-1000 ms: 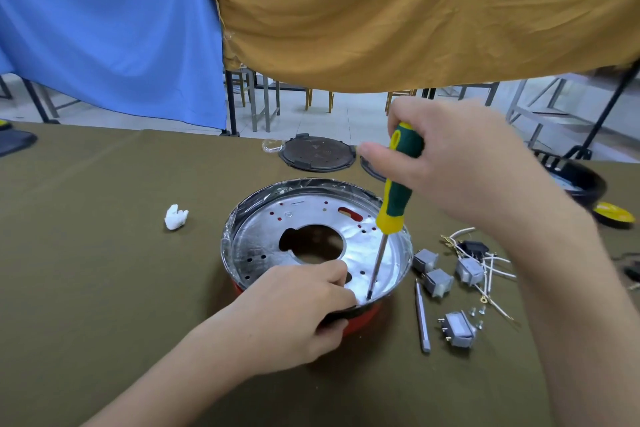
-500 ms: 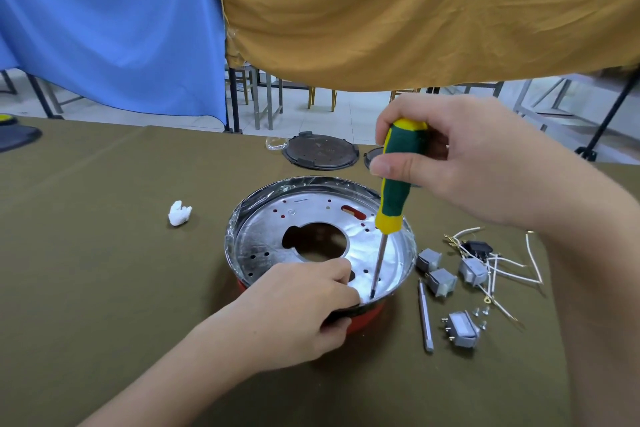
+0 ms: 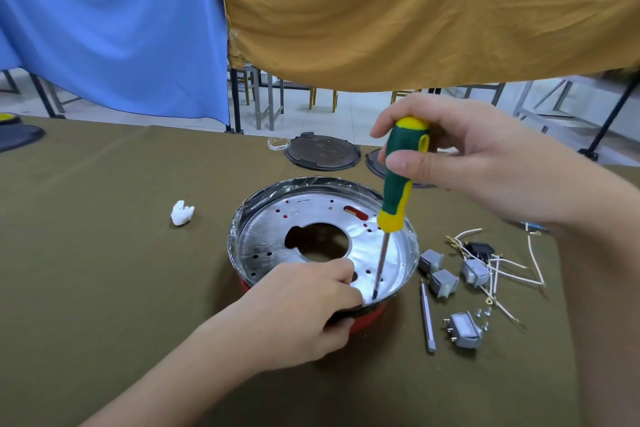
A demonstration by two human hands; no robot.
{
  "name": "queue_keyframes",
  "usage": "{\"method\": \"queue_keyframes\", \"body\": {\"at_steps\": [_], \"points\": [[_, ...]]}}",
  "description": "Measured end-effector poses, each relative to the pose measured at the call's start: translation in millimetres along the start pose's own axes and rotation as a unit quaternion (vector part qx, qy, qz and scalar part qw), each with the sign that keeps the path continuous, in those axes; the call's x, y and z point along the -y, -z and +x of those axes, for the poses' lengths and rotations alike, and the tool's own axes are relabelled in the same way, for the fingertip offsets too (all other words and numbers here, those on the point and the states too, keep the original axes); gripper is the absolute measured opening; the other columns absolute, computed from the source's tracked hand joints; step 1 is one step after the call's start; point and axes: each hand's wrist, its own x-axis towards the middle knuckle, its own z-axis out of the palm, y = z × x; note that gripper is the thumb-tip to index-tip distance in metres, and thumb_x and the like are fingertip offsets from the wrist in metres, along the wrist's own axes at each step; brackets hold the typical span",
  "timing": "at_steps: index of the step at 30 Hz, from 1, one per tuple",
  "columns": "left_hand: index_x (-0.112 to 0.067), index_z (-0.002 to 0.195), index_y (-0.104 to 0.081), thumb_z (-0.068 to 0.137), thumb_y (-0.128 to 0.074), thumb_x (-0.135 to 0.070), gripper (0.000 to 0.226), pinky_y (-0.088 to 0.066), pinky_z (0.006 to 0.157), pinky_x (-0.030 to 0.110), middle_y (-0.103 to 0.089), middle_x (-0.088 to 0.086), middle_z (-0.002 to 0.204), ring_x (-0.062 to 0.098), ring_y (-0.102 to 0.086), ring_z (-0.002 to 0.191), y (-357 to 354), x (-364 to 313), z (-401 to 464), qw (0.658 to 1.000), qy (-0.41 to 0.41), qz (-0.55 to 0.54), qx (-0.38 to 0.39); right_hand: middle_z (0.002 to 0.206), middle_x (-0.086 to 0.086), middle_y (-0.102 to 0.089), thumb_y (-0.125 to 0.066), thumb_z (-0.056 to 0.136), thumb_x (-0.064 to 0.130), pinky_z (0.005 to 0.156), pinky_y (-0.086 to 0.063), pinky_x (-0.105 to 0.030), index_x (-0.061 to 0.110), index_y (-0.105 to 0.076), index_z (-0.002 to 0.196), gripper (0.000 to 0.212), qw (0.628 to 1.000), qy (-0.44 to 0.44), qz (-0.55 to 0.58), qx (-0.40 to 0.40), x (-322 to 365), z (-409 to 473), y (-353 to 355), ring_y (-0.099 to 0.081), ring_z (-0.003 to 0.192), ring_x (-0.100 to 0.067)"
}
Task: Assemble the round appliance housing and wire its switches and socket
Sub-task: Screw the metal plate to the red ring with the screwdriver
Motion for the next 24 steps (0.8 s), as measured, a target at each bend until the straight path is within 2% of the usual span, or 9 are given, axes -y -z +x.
{"method": "queue_keyframes", "body": {"at_steps": [3, 6, 8, 10, 12, 16, 19, 21, 24], "points": [[-0.025, 0.1, -0.063, 0.093, -0.046, -0.038, 0.022, -0.04, 0.061, 0.027, -0.037, -0.013, 0.093, 0.008, -0.038, 0.073, -0.6, 0.2, 0.1, 1.0, 0.0, 0.001, 0.002, 0.079, 0.01, -0.061, -0.063, 0.079, 0.048, 0.073, -0.051, -0.046, 0.034, -0.062, 0.096, 0.022, 0.998, -0.003, -0.049, -0.037, 3.4, 1.2, -2.1, -0.058, 0.072, -0.019], [-0.025, 0.097, -0.062, 0.092, -0.047, -0.037, 0.02, -0.041, 0.061, 0.029, -0.037, -0.012, 0.092, 0.009, -0.039, 0.072, -0.3, 0.1, 0.5, 1.0, -0.001, 0.001, 0.0, 0.07, 0.016, -0.057, -0.061, 0.074, 0.064, 0.054, -0.036, -0.028, 0.03, -0.058, 0.088, 0.036, 0.988, -0.026, -0.129, -0.078, 5.0, 2.6, -5.3, -0.05, 0.058, -0.009], [-0.024, 0.094, -0.061, 0.091, -0.047, -0.037, 0.019, -0.043, 0.061, 0.031, -0.038, -0.011, 0.091, 0.01, -0.04, 0.071, -0.5, 0.4, 0.8, 1.0, -0.002, -0.001, -0.005, 0.069, 0.016, -0.056, -0.059, 0.075, 0.065, 0.049, -0.031, -0.023, 0.027, -0.054, 0.085, 0.039, 0.981, -0.041, -0.163, -0.096, 4.4, 2.6, -7.2, -0.048, 0.056, -0.007], [-0.024, 0.094, -0.061, 0.091, -0.047, -0.038, 0.019, -0.043, 0.06, 0.031, -0.039, -0.011, 0.092, 0.009, -0.04, 0.071, -0.6, 0.5, 0.6, 1.0, -0.001, 0.0, -0.003, 0.063, 0.008, -0.056, -0.059, 0.079, 0.063, 0.045, -0.028, -0.02, 0.026, -0.052, 0.083, 0.039, 0.976, -0.041, -0.183, -0.109, 3.5, 3.1, -10.1, -0.048, 0.054, -0.006], [-0.025, 0.095, -0.061, 0.091, -0.047, -0.038, 0.02, -0.043, 0.06, 0.03, -0.041, -0.011, 0.093, 0.009, -0.041, 0.071, -1.0, 0.1, 0.3, 1.0, 0.0, 0.0, -0.003, 0.056, 0.003, -0.051, -0.059, 0.082, 0.061, 0.045, -0.03, -0.02, 0.025, -0.051, 0.082, 0.038, 0.974, -0.029, -0.19, -0.119, 2.4, 4.3, -13.3, -0.047, 0.054, -0.007], [-0.025, 0.094, -0.061, 0.091, -0.047, -0.039, 0.02, -0.044, 0.061, 0.029, -0.041, -0.01, 0.093, 0.009, -0.041, 0.071, -1.1, 0.7, -0.1, 1.0, 0.001, -0.001, -0.005, 0.069, 0.01, -0.054, -0.06, 0.083, 0.061, 0.053, -0.037, -0.018, 0.029, -0.055, 0.09, 0.033, 0.988, -0.016, -0.12, -0.096, 0.0, 7.5, -16.4, -0.045, 0.053, -0.007], [-0.024, 0.089, -0.059, 0.09, -0.048, -0.037, 0.017, -0.046, 0.061, 0.033, -0.04, -0.011, 0.091, 0.009, -0.037, 0.069, -1.1, 0.2, -0.3, 1.0, -0.003, -0.008, -0.01, 0.071, 0.006, -0.055, -0.059, 0.086, 0.059, 0.053, -0.038, -0.018, 0.03, -0.056, 0.095, 0.03, 0.991, 0.004, -0.098, -0.093, -0.9, 9.4, -20.7, -0.046, 0.055, -0.006], [-0.025, 0.085, -0.055, 0.09, -0.048, -0.037, 0.015, -0.045, 0.06, 0.033, -0.037, -0.012, 0.09, 0.01, -0.036, 0.067, -1.0, 0.1, -0.6, 1.0, -0.001, -0.01, -0.012, 0.065, 0.003, -0.052, -0.056, 0.092, 0.052, 0.056, -0.039, -0.021, 0.026, -0.056, 0.098, 0.027, 0.988, 0.021, -0.113, -0.108, 0.1, 11.8, -25.6, -0.049, 0.061, -0.008], [-0.026, 0.084, -0.055, 0.09, -0.047, -0.037, 0.015, -0.045, 0.06, 0.032, -0.035, -0.012, 0.09, 0.01, -0.037, 0.067, -1.8, 0.1, -0.7, 1.0, 0.002, -0.01, -0.012, 0.076, 0.01, -0.053, -0.048, 0.101, 0.038, 0.062, -0.036, -0.023, 0.022, -0.055, 0.107, 0.018, 0.987, 0.028, -0.127, -0.099, -1.8, 14.7, -29.7, -0.05, 0.073, -0.009]]}}
